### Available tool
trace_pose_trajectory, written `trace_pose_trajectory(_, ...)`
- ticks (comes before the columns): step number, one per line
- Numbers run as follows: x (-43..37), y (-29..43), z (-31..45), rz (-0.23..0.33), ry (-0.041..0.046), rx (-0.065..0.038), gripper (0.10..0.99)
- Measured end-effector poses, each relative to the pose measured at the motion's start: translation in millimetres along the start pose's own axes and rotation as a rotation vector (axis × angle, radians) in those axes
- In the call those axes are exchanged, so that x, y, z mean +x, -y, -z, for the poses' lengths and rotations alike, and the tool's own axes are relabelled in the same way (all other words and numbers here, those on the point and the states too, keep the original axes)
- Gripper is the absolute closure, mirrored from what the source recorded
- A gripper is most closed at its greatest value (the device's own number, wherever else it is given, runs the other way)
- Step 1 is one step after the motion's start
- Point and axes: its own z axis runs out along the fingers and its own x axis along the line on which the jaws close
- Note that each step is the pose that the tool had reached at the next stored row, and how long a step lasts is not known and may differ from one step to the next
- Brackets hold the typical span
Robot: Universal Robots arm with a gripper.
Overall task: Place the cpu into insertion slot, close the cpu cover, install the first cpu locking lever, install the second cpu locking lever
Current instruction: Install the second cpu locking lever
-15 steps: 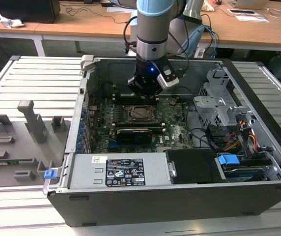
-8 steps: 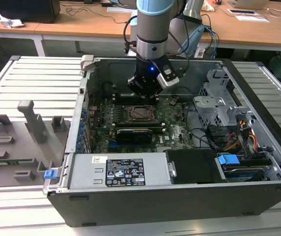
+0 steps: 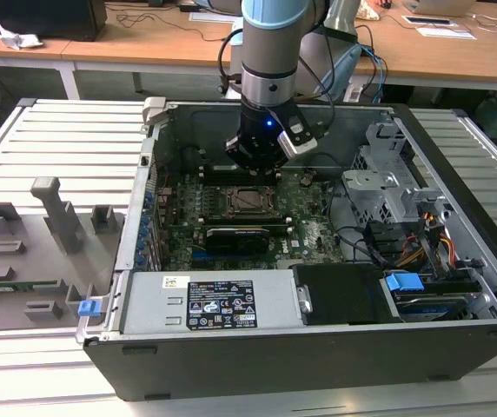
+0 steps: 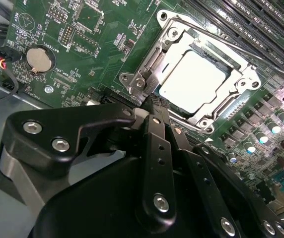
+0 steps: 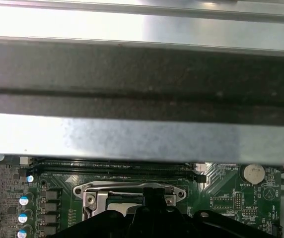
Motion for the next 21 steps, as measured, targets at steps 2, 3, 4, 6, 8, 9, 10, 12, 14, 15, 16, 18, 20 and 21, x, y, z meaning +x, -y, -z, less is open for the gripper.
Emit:
trace_pose_trajectory(2, 0.0, 0.0, 0.6, 0.0, 0.0, 0.0, 0.98)
trace_pose_trajectory(3, 0.0, -0.1, 0.8, 0.0, 0.0, 0.0, 0.98)
trace_pose_trajectory(4, -0.1, 0.0, 1.4, 0.0, 0.0, 0.0, 0.98)
trace_pose_trajectory(6, -0.1, -0.1, 2.5, 0.0, 0.0, 0.0, 0.98)
trace_pose_trajectory(8, -0.2, -0.2, 3.9, 0.0, 0.0, 0.0, 0.98)
trace_pose_trajectory(9, -0.2, -0.2, 4.8, 0.0, 0.0, 0.001, 0.98)
trace_pose_trajectory(10, -0.3, -0.3, 6.9, 0.0, 0.0, 0.001, 0.98)
trace_pose_trajectory(12, -0.2, 1.5, 7.3, 0.0, 0.0, 0.002, 0.98)
trace_pose_trajectory(14, -0.2, 2.2, 7.4, 0.0, -0.0001, 0.003, 0.98)
trace_pose_trajectory(15, -0.2, 2.5, 7.4, -0.001, 0.0, 0.003, 0.98)
trace_pose_trajectory(16, -0.2, 2.8, 7.4, 0.0, 0.0, 0.003, 0.98)
trace_pose_trajectory(18, -0.2, 3.4, 7.4, -0.001, 0.0, 0.003, 0.98)
trace_pose_trajectory(20, -0.2, 3.9, 7.4, 0.0, 0.0, 0.003, 0.98)
trace_pose_trajectory(21, -0.1, 4.1, 7.4, -0.001, 0.0, 0.003, 0.98)
